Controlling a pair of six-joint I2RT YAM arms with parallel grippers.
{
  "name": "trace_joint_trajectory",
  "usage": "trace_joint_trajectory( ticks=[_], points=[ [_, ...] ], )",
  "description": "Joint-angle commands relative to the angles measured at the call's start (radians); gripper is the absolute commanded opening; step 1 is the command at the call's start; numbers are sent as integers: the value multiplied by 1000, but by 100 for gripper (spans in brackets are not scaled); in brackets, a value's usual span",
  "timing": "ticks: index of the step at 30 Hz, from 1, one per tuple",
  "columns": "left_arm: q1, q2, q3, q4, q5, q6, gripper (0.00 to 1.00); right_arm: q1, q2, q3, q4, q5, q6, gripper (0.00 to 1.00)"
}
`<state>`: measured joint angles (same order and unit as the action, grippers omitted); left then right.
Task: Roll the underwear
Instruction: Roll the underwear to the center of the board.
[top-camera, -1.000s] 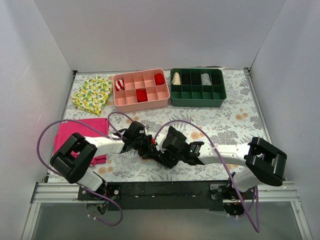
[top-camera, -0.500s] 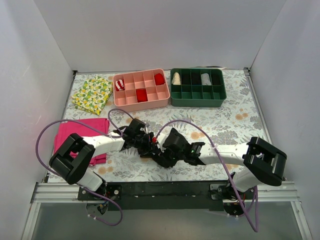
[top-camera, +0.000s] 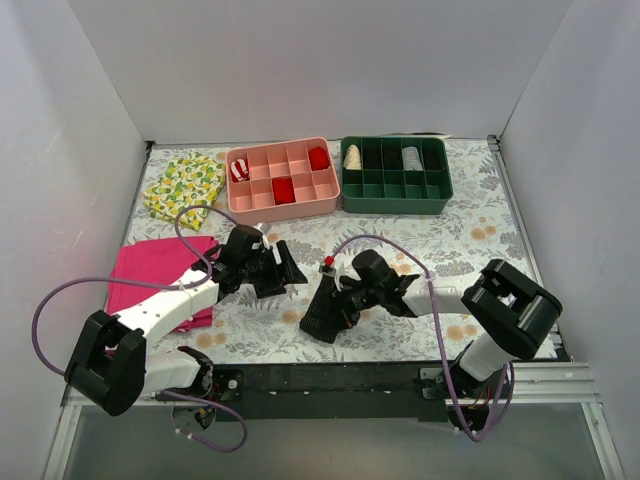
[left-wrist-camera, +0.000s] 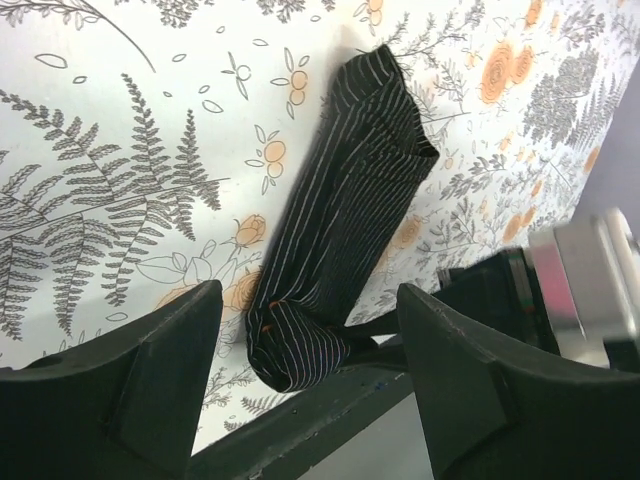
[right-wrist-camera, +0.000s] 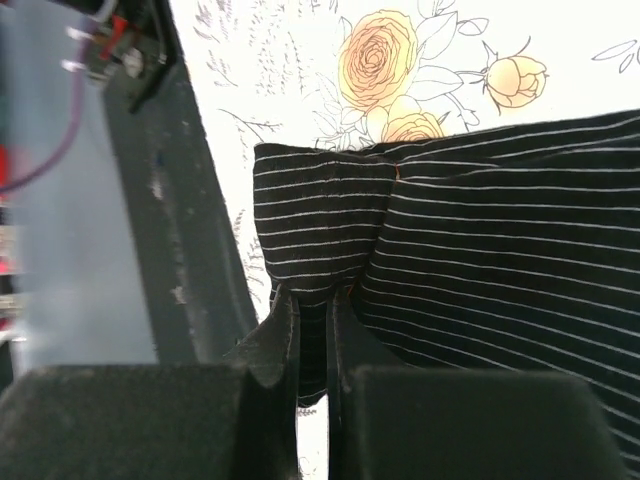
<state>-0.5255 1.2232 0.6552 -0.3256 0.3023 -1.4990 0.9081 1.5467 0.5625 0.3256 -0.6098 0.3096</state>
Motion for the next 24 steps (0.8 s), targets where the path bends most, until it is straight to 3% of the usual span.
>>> trace_joint_trajectory(
  ticks=[1, 5, 14, 24],
  points=[
    [2, -40, -40, 12, 38, 19, 70, -58, 64, -13, 154, -211, 101, 1],
    [2, -57, -97, 83, 109, 32, 70, -95, 118, -32, 210, -245, 147, 1],
    [1, -45, -190, 244, 270, 65, 70, -123, 156, -82, 211, -162, 220, 1],
    [-100, -74, -224, 304, 259, 71, 65, -149, 231, -79, 187, -120, 329, 1]
  ],
)
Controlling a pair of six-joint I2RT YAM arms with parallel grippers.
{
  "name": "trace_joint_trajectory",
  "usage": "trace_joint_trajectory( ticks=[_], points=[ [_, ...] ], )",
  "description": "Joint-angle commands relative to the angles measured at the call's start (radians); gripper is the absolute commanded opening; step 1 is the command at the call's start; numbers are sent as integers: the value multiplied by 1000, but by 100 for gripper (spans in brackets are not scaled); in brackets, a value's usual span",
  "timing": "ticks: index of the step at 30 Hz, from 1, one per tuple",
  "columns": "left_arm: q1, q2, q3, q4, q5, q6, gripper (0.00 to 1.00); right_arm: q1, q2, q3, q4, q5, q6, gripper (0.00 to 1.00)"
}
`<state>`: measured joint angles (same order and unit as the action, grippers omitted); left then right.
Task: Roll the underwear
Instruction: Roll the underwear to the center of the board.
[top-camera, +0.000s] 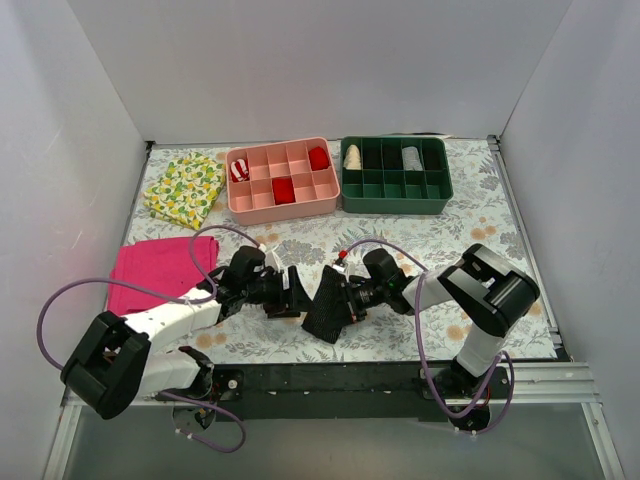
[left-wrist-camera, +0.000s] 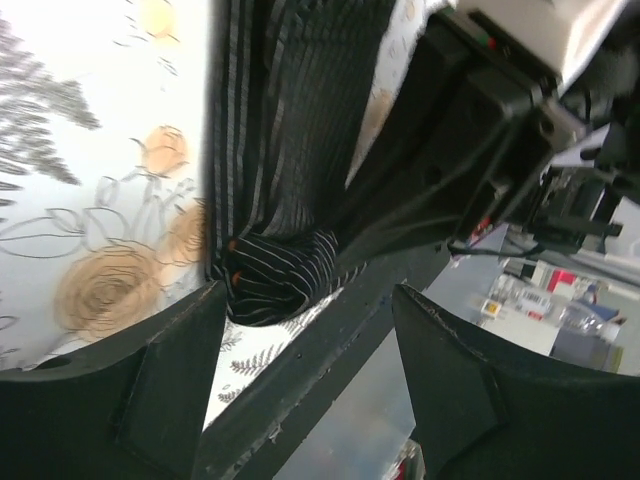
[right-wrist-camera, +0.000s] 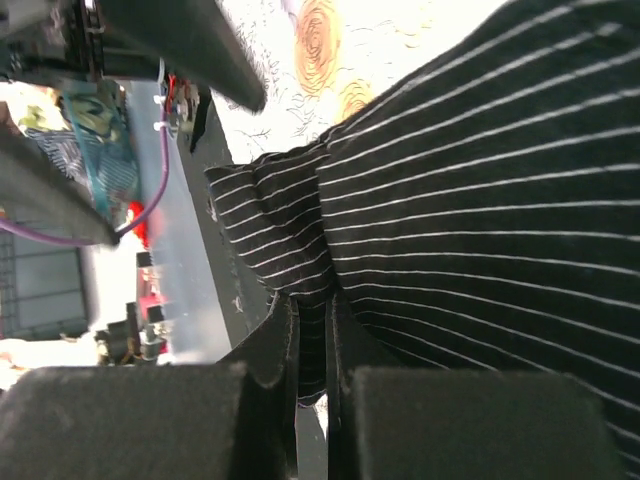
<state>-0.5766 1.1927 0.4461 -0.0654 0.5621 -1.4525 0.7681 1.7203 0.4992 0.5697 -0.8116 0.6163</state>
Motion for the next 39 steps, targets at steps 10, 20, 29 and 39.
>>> trace_joint_trajectory(
  ticks=[10, 20, 29, 39],
  points=[
    [-98, 13, -55, 3, -157, 9, 60, -15, 53, 15, -143, 89, -26, 1],
    [-98, 134, -34, 53, -220, -35, 42, -13, -8, 27, -229, 103, -96, 3],
    [-100, 216, -46, 35, -246, -51, 35, 31, -209, 48, -344, 248, -182, 45],
    [-100, 234, -34, 13, -260, -60, 34, 187, -421, 122, -568, 653, -309, 60]
  ],
)
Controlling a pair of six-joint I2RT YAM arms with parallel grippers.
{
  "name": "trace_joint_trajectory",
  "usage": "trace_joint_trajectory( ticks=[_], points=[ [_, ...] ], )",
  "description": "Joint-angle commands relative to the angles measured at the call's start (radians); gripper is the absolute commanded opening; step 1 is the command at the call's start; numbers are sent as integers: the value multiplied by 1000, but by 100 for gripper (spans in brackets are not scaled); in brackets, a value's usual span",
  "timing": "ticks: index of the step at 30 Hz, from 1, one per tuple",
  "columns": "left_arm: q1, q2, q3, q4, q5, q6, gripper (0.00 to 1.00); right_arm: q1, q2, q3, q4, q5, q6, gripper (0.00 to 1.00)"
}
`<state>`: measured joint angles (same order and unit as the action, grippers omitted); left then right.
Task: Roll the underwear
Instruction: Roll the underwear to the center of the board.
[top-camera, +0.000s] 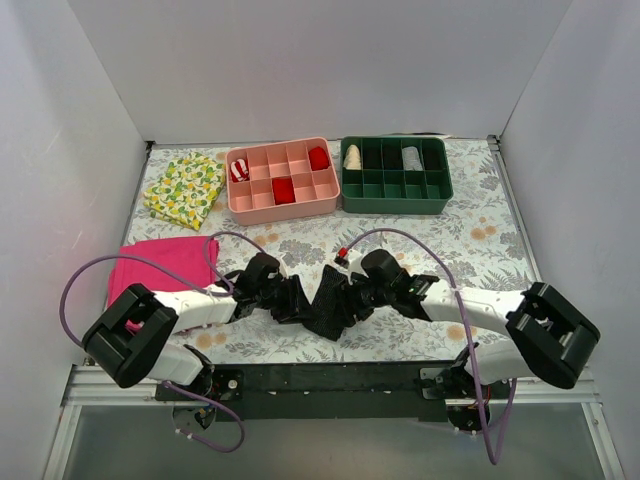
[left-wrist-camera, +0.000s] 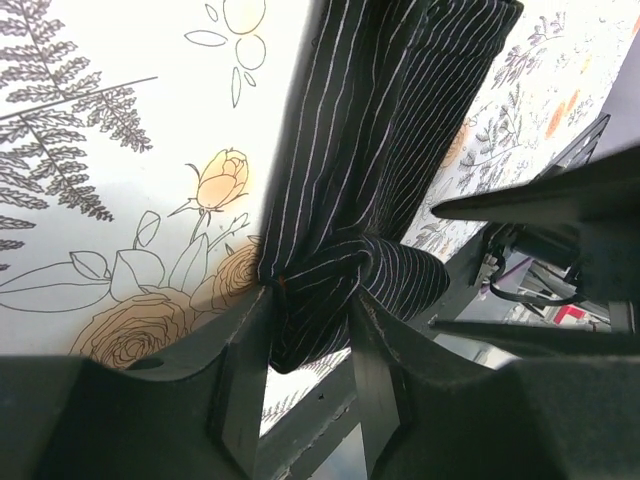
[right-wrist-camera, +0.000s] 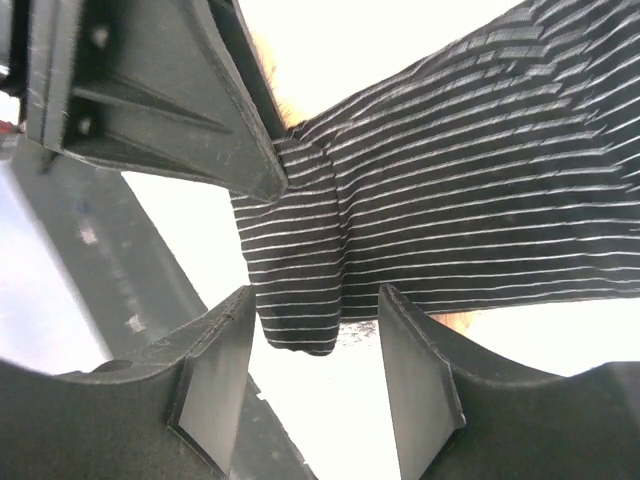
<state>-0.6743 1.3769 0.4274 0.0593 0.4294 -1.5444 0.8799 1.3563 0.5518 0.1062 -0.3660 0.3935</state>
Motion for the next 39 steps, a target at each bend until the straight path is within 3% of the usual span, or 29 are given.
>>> trace_joint_trajectory(
  ticks=[1, 7, 14, 28, 31, 32, 35, 37, 39],
  points=[
    [-2, 53, -9, -116, -127, 32, 33, 97, -62, 92, -138, 237, -97, 60],
    [-2, 70, 34, -159, -132, 35, 23, 244, -54, 135, -210, 423, -168, 60],
    [-2, 70, 56, -180, -127, 29, 22, 349, 12, 197, -270, 574, -235, 60],
    [-2, 94, 79, -187, -103, 36, 23, 404, 153, 228, -290, 676, -229, 58],
    [-2, 94, 79, -190, -103, 36, 23, 404, 152, 211, -272, 659, -211, 44],
    [-2, 94, 79, -191, -104, 40, 23, 404, 149, 197, -264, 651, -206, 29],
    [-2, 93, 85, -205, -112, 47, 23, 404, 136, 175, -244, 628, -193, 9],
    [-2, 88, 89, -211, -118, 52, 23, 398, 126, 163, -218, 571, -186, 2],
    [-2, 82, 93, -222, -124, 56, 24, 369, 110, 140, -191, 497, -180, 1]
  ],
)
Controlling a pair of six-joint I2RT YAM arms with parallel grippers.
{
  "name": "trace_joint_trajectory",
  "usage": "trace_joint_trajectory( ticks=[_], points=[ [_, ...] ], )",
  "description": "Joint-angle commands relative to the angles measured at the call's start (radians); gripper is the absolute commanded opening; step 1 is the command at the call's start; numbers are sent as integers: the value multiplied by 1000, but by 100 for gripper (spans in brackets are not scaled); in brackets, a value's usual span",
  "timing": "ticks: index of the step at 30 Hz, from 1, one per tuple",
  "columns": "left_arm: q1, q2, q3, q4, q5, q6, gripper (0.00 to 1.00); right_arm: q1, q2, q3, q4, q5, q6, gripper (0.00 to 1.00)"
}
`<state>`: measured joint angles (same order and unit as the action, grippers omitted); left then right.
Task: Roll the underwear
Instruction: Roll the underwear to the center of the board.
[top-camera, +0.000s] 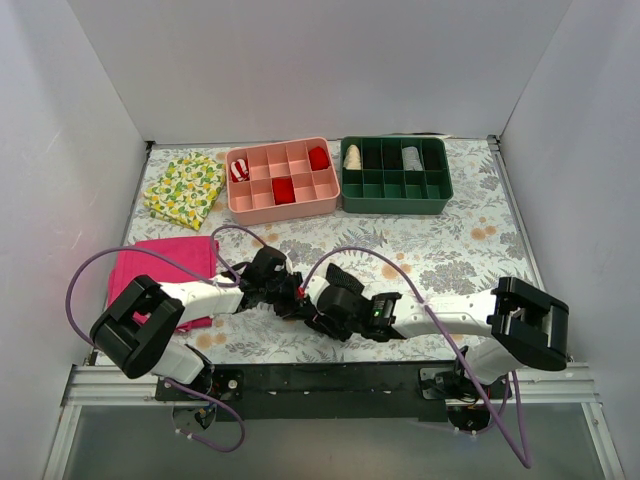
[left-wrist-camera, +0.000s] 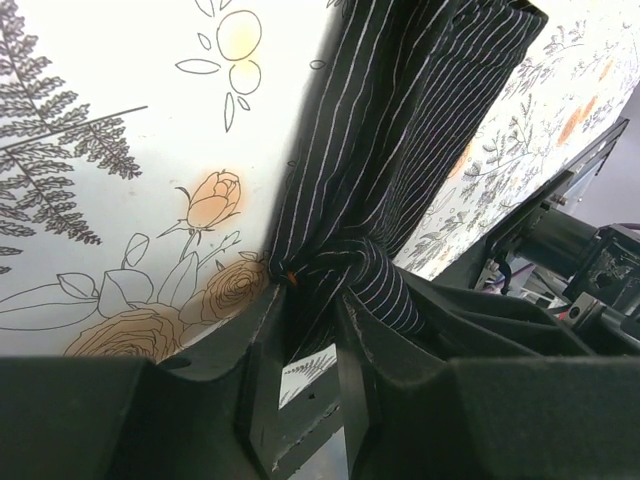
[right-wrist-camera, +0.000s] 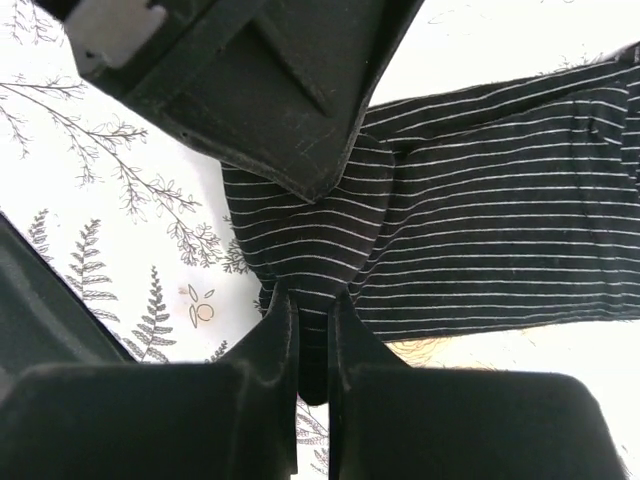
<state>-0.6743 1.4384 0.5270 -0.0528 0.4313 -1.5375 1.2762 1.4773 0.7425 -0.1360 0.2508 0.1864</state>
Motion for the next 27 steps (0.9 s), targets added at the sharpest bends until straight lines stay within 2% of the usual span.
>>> trace_joint_trajectory(
  ticks=[1, 7, 13, 16, 19, 27],
  points=[
    [-2, 13, -1, -114, -134, 53, 24, -56, -15, -61, 87, -205, 34, 1],
    [10, -32, 24, -163, -174, 60, 33, -214, -34, -147, 243, -564, 77, 1],
    [44, -82, 33, -180, -195, 60, 47, -314, 20, -202, 372, -790, 113, 1],
    [55, -130, 33, -180, -207, 56, 62, -354, 47, -238, 466, -867, 168, 1],
    [59, -176, 19, -165, -198, 51, 67, -399, 90, -281, 573, -945, 234, 1],
    [58, -239, -80, -64, -98, -6, 69, -452, 207, -333, 837, -1056, 464, 1]
  ],
)
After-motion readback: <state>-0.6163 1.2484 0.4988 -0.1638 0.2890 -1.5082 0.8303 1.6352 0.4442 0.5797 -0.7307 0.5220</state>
